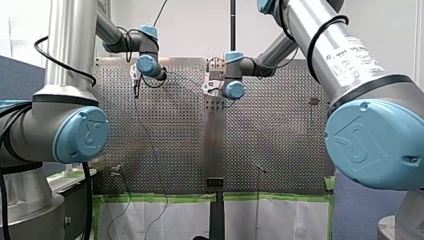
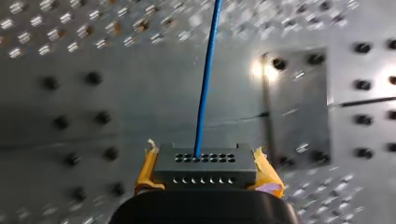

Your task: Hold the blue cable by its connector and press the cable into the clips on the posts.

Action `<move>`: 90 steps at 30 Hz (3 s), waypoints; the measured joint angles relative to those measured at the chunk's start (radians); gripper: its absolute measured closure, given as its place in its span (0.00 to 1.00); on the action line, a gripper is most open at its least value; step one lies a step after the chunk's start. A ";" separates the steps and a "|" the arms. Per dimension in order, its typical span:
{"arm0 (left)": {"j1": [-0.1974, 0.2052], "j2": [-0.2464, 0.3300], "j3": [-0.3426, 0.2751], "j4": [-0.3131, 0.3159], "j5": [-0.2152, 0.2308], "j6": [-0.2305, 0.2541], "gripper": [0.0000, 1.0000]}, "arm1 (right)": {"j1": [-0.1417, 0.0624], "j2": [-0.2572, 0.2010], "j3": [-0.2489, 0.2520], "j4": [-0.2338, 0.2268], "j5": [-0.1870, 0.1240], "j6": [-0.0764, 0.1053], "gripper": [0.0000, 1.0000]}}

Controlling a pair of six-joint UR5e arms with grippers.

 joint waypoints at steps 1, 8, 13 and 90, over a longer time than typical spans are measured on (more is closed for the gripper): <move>-0.006 -0.008 0.000 -0.001 -0.003 0.005 1.00 | -0.002 0.000 0.008 -0.001 0.001 0.000 0.98; -0.066 -0.073 -0.001 0.020 -0.054 0.023 1.00 | -0.020 0.000 0.080 -0.005 0.009 -0.006 0.98; -0.101 -0.113 -0.014 0.032 -0.074 0.026 1.00 | -0.028 0.000 0.127 -0.006 0.011 -0.017 0.98; -0.371 -0.624 -0.167 0.403 -0.183 0.022 1.00 | -0.198 0.207 0.614 -0.417 0.030 0.001 0.98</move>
